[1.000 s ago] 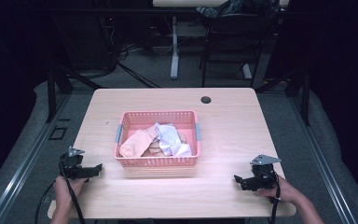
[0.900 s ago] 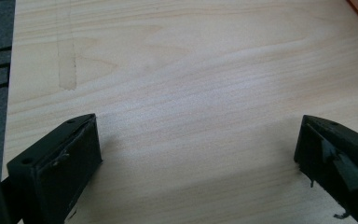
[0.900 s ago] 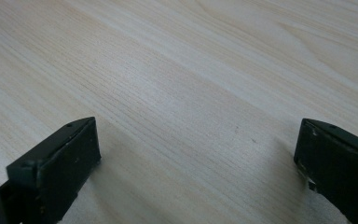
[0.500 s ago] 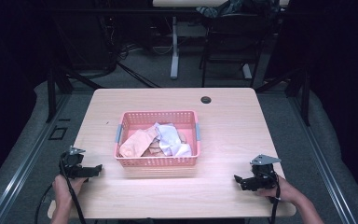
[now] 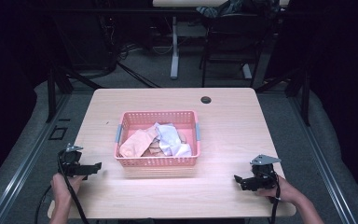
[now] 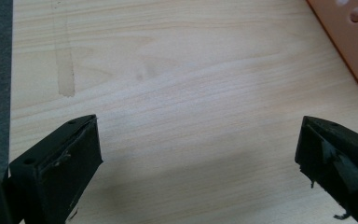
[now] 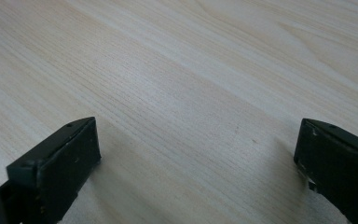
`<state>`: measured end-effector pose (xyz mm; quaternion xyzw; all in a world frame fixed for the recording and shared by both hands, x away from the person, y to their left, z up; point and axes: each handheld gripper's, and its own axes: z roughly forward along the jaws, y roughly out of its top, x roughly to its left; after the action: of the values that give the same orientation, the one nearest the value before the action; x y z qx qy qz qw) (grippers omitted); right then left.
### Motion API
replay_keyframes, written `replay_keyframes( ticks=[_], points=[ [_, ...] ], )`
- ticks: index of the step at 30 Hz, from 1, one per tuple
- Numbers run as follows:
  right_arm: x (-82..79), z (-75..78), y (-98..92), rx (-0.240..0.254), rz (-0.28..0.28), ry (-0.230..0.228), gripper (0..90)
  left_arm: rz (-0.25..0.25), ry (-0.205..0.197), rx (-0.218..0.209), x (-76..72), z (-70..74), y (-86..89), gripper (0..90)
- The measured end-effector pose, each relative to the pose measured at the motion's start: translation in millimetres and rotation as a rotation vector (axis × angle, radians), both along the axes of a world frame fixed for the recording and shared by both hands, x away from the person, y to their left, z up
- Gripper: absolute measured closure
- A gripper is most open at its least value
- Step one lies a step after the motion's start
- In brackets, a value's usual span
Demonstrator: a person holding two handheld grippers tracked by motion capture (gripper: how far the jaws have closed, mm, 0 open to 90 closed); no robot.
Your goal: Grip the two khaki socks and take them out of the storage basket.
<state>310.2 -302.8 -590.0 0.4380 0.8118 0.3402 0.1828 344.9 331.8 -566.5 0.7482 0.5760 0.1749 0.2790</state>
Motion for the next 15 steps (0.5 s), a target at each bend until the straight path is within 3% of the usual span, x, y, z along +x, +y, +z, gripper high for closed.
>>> replay_keyframes(
  ticks=[15],
  points=[
    [-0.2, 0.5, -0.4, -0.006, 0.006, 0.004, 0.0, -0.044, -0.017, -0.004, -1.9, 18.4, -9.6, 0.2]
  ],
)
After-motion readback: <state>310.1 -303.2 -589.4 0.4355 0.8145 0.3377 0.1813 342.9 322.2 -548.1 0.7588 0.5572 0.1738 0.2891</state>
